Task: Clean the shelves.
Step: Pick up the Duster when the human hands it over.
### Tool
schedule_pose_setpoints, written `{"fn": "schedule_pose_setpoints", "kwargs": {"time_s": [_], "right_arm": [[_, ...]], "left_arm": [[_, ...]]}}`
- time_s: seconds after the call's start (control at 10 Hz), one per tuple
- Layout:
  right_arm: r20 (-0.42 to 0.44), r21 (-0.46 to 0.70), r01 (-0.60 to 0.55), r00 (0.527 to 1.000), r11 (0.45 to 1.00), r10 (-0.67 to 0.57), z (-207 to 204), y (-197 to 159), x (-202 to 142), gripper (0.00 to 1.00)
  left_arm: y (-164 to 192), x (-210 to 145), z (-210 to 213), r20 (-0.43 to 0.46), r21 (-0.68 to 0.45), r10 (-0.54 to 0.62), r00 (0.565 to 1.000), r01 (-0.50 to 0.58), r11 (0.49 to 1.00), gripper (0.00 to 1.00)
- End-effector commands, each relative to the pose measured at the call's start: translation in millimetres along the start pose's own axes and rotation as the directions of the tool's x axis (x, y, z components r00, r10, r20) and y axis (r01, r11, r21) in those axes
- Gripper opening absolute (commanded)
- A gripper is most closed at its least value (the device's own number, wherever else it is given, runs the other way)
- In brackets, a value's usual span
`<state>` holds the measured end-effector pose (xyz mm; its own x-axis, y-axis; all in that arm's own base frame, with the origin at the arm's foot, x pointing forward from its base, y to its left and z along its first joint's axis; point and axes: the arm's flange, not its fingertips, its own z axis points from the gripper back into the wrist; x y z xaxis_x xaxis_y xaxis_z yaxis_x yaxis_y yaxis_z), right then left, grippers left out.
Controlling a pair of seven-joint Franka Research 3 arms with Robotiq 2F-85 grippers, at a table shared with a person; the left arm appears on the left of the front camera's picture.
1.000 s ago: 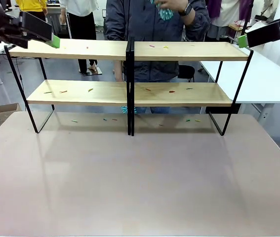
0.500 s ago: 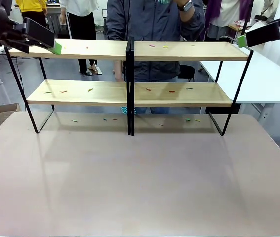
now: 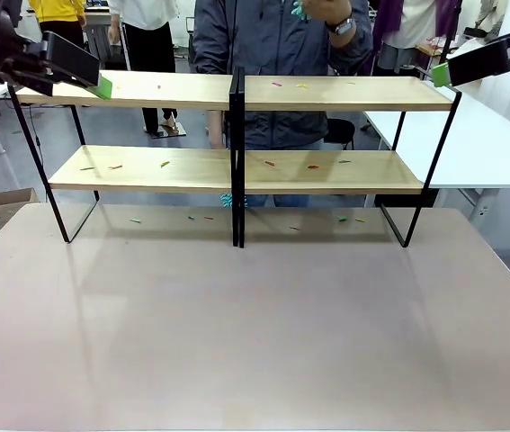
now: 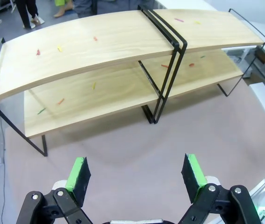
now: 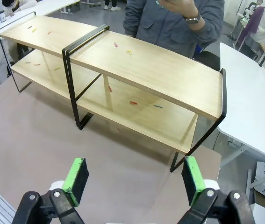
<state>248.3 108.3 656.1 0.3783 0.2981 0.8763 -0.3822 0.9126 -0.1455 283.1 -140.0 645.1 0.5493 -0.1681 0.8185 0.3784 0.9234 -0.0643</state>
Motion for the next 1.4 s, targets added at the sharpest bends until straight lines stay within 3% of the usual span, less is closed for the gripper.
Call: {"fn": "schedule_pose_setpoints", "kwargs": {"time_s": [0.0, 0.5, 0.9, 1.3], "right_arm": [[0.0, 0.0, 0.0, 1.0, 1.0, 0.0, 0.0, 0.0, 0.0, 1.0], [-0.09, 0.23, 0.178, 0.983, 0.957, -0.162, -16.5, 10.9, 8.3, 1.0], [-0.103, 0.191, 0.261, 0.964, 0.946, -0.245, -14.0, 14.1, 8.1, 1.0], [-0.099, 0.104, 0.399, 0.916, 0.911, -0.39, -14.1, -8.9, 5.4, 1.0]], "left_arm": [[-1.8, 0.1, 0.3, 0.011, -0.005, -0.004, 1.0, 0.004, 1.0, 1.0], [-1.8, 0.1, 0.3, 0.011, -0.005, -0.004, 1.0, 0.004, 1.0, 1.0], [-1.8, 0.1, 0.3, 0.011, -0.005, -0.004, 1.0, 0.004, 1.0, 1.0], [-1.8, 0.1, 0.3, 0.011, -0.005, -0.004, 1.0, 0.004, 1.0, 1.0]]}}
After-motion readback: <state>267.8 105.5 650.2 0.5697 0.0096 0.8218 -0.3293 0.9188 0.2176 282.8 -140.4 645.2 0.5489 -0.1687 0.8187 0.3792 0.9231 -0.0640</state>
